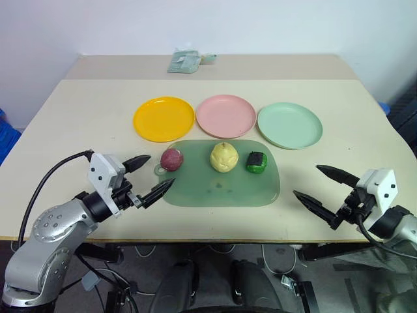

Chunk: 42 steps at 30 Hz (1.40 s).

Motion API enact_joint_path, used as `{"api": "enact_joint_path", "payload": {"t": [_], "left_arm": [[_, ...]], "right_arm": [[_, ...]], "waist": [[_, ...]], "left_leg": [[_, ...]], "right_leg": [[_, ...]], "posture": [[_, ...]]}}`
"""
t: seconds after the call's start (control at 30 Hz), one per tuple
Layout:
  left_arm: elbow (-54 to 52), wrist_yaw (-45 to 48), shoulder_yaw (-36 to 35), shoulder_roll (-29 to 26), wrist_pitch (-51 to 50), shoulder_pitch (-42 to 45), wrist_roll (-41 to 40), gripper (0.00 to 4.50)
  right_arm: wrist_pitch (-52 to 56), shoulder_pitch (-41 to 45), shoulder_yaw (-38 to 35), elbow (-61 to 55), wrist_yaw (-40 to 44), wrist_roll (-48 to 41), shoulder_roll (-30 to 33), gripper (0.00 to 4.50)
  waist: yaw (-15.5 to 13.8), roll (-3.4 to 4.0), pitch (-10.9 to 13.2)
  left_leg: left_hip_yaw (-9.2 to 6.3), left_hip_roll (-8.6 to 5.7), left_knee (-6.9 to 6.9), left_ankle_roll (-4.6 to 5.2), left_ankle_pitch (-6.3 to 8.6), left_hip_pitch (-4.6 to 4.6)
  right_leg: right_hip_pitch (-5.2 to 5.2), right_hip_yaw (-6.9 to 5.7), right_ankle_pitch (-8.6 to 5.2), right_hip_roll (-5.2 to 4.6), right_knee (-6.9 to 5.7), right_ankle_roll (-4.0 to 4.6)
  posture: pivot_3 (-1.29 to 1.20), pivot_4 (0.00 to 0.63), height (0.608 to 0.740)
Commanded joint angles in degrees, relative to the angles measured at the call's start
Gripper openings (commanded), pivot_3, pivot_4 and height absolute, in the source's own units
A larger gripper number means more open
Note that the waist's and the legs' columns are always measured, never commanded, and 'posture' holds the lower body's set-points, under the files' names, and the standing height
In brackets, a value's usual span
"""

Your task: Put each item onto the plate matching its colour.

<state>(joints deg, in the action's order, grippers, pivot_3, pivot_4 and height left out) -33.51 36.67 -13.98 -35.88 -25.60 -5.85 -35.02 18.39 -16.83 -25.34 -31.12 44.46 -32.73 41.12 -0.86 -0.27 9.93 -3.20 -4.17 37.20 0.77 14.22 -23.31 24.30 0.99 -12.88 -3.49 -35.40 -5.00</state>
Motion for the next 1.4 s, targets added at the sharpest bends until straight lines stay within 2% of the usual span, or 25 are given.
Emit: {"api": "enact_joint_path", "payload": {"t": [0.03, 0.33, 0.47, 0.6, 0.73, 0.97, 1.23, 1.4], "left_arm": [[0.07, 1.34, 0.02, 0.76, 3.88, -0.56, 1.73, 4.5], [7.63, 6.94, -1.02, 3.78, 14.09, -6.24, 4.74, 4.5], [14.34, 10.61, -1.72, 4.47, 20.22, -7.24, 6.1, 4.5], [20.58, 11.79, -2.32, 5.22, 24.29, -6.19, 6.87, 4.5], [23.06, 8.95, -2.54, 5.64, 23.54, -4.14, 7.6, 4.5], [27.31, 7.16, -1.22, 7.27, 24.91, 1.2, 9.42, 4.5], [14.21, -0.68, 1.55, 7.58, 12.41, 4.01, 7.57, 4.5], [10.1, -8.04, 4.28, 7.87, -1.25, 12.6, 5.7, 4.5]], "right_arm": [[-0.2, 0.94, -0.37, -0.84, 0.4, -0.37, 0.34, 4.41], [-0.22, 2.64, 1.4, -0.23, 0.73, 0.23, -0.02, 4.41], [0.03, 4.11, 2.69, -0.89, 0.8, -0.19, 0.17, 4.41], [-0.87, 5.93, 5.48, -1.98, 2.91, -0.73, 0.22, 4.41], [-1.06, 10.17, 9.79, -1.67, 6.16, -1.77, 0.42, 4.41], [-1.12, 15.86, 14.46, 0.18, 6.48, -0.34, -1.15, 4.41], [-0.91, 15.98, 16.47, -0.19, 6.95, -0.26, -1.28, 4.41], [-1.17, 17.43, 18.01, 0.34, 7.01, 0.35, -1.4, 4.41]], "waist": [[-0.01, 0.0, 0.0], [0.03, 0.0, 0.0], [-0.01, 0.0, 0.0], [0.04, 0.01, 0.0], [0.05, 0.0, 0.0], [-0.02, -0.02, -0.01], [-0.08, -0.02, -0.01], [-0.01, -0.02, -0.01]], "left_leg": [[0.0, 0.0, 0.0, 0.0, 0.0, -0.01], [0.0, 0.01, -0.04, 0.01, 0.01, -0.01], [0.0, 0.02, -0.04, 0.01, 0.02, -0.02], [0.0, 0.02, -0.05, 0.02, 0.02, -0.03], [0.0, 0.02, -0.03, 0.05, 0.04, -0.05], [0.0, 0.02, -0.02, 0.06, 0.04, -0.06], [0.0, 0.02, -0.02, 0.08, 0.06, -0.06], [0.0, 0.01, 0.01, 0.08, 0.06, -0.06]], "right_leg": [[0.0, 0.0, 0.0, 0.0, 0.01, 0.0], [0.0, 0.0, 0.0, -0.02, 0.07, 0.01], [0.0, 0.0, 0.0, -0.04, 0.1, 0.02], [0.01, 0.0, -0.01, -0.04, 0.12, 0.02], [0.01, 0.0, 0.0, -0.05, 0.15, 0.02], [0.03, -0.04, 0.02, -0.05, 0.16, -0.01], [0.03, -0.02, 0.02, -0.05, 0.15, -0.01], [0.03, -0.05, 0.04, -0.04, 0.09, -0.03]], "posture": [[0.0, 0.15, 0.74], [0.0, 0.15, 0.74], [0.0, 0.15, 0.74], [0.0, 0.15, 0.74], [0.0, 0.15, 0.74], [0.0, 0.15, 0.74], [0.0, 0.15, 0.74], [0.0, 0.15, 0.74]]}}
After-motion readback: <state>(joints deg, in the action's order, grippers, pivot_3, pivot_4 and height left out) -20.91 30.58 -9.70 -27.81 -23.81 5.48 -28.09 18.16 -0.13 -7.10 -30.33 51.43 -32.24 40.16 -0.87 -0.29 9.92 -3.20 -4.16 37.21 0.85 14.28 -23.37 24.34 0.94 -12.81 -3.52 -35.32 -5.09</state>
